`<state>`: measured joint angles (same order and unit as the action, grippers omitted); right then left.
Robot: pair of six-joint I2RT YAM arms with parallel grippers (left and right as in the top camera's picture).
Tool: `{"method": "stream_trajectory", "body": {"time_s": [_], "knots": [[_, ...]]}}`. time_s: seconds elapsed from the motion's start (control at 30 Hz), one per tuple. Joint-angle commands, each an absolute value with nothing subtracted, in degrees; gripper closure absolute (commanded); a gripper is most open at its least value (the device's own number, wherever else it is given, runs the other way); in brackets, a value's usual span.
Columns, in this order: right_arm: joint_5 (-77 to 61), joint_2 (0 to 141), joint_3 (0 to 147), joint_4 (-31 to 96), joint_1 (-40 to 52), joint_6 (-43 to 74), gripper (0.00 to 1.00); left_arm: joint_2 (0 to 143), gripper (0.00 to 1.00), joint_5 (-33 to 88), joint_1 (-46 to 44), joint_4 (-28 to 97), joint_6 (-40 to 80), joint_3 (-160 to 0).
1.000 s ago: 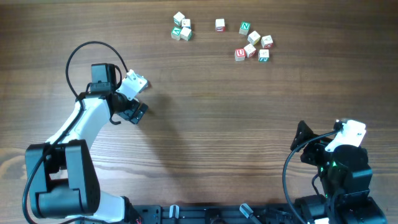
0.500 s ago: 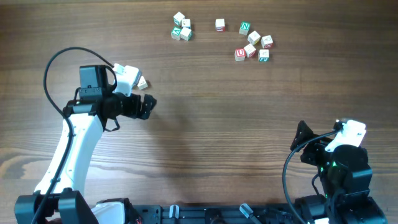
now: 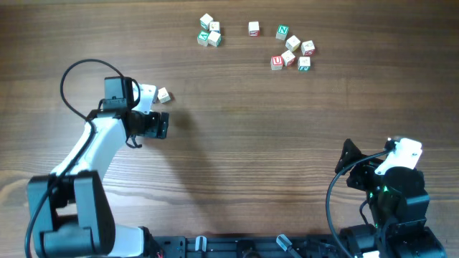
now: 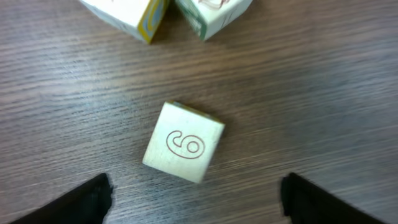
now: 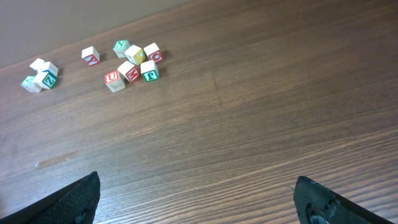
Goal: Form a circle
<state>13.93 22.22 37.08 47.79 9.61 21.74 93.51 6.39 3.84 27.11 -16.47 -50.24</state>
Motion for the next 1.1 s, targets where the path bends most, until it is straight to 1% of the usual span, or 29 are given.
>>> {"method": "stream_trajectory", "body": {"time_s": [0.0, 0.2, 0.43, 0.57, 0.7, 0.73, 0.93, 1.07], "knots": [[13.61, 22.39, 36.86, 47.68, 9.67, 21.17, 0.00, 94.96, 0.25, 4.58, 4.03, 26.74, -16.47, -49.80], [13.61, 22.41, 36.86, 47.68, 9.67, 21.19, 0.00, 94.96, 0.30, 4.34, 4.03, 25.17, -17.80, -49.80], [13.61, 22.39, 36.86, 47.68, 9.67, 21.17, 0.00, 96.23, 0.31, 3.95, 4.10, 22.76, -19.53, -49.80], [13.61, 22.39, 36.86, 47.68, 9.67, 21.17, 0.00, 97.10, 0.36, 3.99, 4.10, 20.78, -19.51, -49.76], [13.61, 22.39, 36.86, 47.68, 9.67, 21.17, 0.00, 97.73, 0.51, 4.01, 4.08, 20.53, -19.20, -49.76], [13.61, 22.39, 36.86, 47.68, 9.67, 21.17, 0.00, 97.73, 0.53, 4.05, 4.08, 20.53, -19.03, -49.76], [13.61, 22.39, 36.86, 47.68, 9.67, 21.17, 0.00, 97.73, 0.55, 4.45, 4.08, 20.34, -19.05, -49.76], [13.61, 22.41, 36.86, 47.68, 9.67, 21.17, 0.00, 97.73, 0.59, 4.43, 4.08, 19.51, -19.05, -49.76]]}}
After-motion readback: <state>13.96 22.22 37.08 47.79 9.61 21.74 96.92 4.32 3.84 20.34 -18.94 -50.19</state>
